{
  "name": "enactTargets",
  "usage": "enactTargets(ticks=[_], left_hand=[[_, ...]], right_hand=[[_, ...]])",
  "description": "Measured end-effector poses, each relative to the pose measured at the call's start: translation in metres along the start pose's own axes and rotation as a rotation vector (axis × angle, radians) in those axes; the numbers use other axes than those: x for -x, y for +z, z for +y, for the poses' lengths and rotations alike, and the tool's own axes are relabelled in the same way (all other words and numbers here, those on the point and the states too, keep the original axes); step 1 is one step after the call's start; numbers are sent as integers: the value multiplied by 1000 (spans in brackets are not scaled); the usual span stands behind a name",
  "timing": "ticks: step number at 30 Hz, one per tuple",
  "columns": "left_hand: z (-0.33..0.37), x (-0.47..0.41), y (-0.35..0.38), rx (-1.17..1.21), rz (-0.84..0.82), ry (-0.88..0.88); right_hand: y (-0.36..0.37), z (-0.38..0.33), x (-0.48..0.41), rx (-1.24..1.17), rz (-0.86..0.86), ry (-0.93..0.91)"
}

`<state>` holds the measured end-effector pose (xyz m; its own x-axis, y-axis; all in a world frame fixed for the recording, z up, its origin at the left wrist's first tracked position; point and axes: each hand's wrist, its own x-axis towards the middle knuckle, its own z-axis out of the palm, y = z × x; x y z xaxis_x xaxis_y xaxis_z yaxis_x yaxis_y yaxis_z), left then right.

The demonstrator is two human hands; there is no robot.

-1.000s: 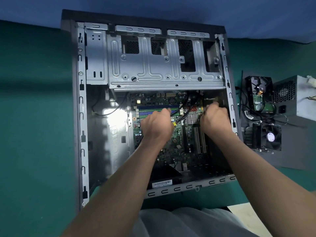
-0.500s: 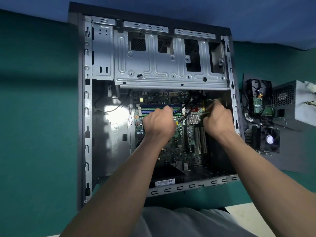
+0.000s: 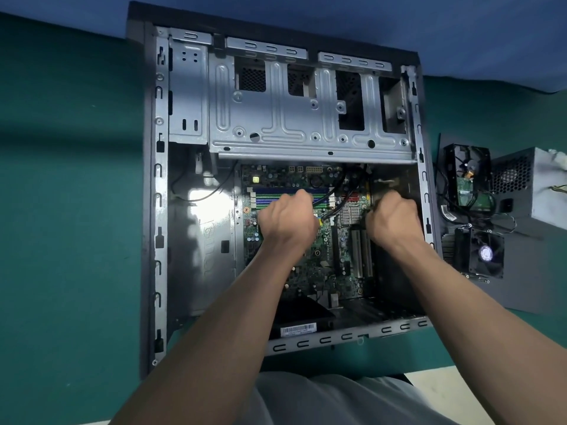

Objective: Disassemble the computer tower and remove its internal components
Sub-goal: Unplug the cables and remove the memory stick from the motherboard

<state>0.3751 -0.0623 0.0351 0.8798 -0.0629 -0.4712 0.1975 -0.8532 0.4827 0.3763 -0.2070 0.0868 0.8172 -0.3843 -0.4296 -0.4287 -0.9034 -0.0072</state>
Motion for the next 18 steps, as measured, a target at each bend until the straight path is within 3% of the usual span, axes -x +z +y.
enactTargets(ticks=[5, 10, 18], left_hand=[[0, 0, -2, 21, -10, -19], [1, 1, -3, 24, -9, -17], [1, 1, -2, 20, -12, -19]], right_hand=[[-1, 2, 2, -126, 80, -24], [3, -4, 5, -99, 79, 72], [2, -3, 5, -49, 20, 62]])
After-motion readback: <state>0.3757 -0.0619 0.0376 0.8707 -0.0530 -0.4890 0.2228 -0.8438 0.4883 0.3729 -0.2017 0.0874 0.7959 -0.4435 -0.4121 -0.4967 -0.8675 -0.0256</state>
